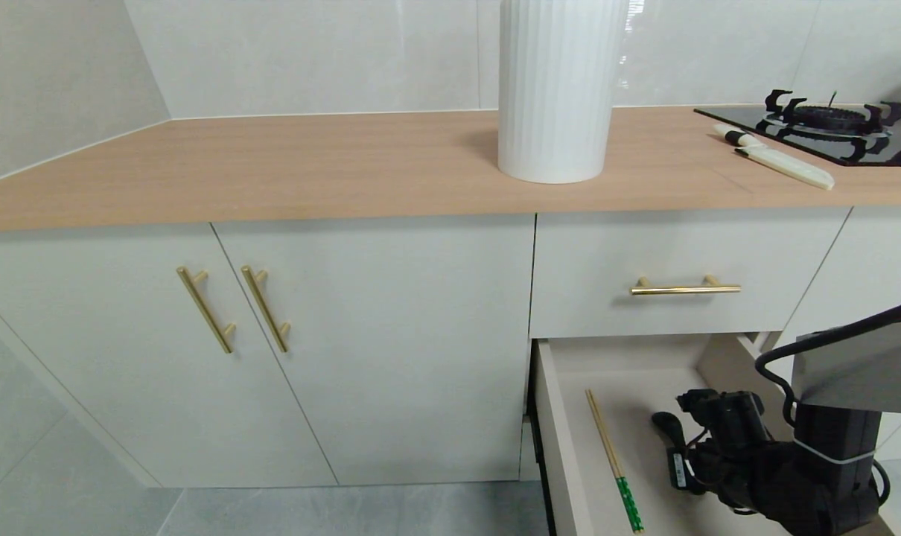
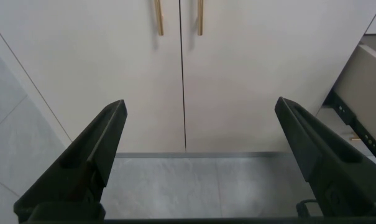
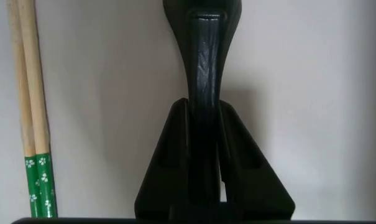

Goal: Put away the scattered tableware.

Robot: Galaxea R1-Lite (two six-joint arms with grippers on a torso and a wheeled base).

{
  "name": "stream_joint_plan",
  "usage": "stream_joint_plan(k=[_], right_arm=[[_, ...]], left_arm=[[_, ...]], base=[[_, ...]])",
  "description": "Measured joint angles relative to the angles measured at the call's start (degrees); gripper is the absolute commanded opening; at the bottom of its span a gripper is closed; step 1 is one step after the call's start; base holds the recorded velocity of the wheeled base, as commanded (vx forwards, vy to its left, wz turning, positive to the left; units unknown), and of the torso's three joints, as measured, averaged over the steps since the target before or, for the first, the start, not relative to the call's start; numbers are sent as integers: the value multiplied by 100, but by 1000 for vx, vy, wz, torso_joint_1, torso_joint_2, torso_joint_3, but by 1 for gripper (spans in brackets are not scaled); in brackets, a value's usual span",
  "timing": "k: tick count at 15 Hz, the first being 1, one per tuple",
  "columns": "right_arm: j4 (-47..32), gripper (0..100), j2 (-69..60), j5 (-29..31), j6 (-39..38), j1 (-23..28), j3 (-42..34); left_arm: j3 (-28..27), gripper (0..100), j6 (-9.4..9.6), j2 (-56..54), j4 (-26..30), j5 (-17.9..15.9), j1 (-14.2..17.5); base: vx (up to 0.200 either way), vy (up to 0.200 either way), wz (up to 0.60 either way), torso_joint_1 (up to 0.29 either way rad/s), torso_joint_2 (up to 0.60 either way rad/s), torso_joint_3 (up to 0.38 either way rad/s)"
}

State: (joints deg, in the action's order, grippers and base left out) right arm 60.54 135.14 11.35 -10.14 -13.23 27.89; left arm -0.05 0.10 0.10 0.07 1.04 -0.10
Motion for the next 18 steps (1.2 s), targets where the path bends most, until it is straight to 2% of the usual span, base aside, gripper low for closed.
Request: stream_joint_plan(k=[7, 10, 12, 16, 18], right_arm=[[145, 100, -162, 4, -12, 11, -111], [33, 100, -920, -13, 5, 48, -358], [-356, 100, -1621, -22, 29, 63, -489], [-2586, 100, -3405, -35, 44, 74, -433], [-4418, 100, -4364, -121, 43, 74, -188]], left_arm=[[-2, 100, 0, 0, 0, -2, 0], [-2, 100, -2, 0, 0, -2, 0], [-2, 100, 0, 0, -2, 0, 0], [-2, 100, -2, 0, -2, 0, 0], [-2, 100, -2, 0, 0, 0, 0]], base=[[0, 0, 0, 0, 0, 0], [0, 0, 0, 0, 0, 0], [0, 0, 0, 0, 0, 0], [0, 0, 0, 0, 0, 0], [0, 0, 0, 0, 0, 0]])
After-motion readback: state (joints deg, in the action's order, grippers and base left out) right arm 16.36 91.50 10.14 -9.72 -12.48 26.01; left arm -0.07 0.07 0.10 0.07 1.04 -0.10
